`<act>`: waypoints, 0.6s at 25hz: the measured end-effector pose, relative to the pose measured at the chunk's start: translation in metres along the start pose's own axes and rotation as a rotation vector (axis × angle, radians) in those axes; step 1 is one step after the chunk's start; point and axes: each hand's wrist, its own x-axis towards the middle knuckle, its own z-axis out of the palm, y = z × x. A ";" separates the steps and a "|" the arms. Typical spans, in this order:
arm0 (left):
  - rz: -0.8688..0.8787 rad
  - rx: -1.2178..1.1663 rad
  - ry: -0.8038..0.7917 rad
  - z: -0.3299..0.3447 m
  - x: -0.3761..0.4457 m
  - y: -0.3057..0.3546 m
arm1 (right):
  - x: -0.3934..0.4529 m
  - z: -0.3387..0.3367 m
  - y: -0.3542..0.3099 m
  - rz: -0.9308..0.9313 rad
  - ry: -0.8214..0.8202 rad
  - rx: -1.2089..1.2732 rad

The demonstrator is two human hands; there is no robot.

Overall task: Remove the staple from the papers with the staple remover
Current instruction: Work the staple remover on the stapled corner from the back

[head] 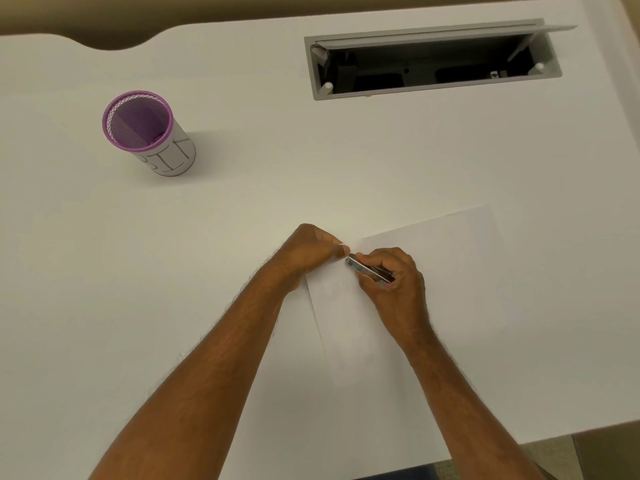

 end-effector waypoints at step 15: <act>0.049 -0.029 -0.115 -0.009 -0.006 0.004 | -0.010 -0.013 -0.003 0.019 0.052 0.051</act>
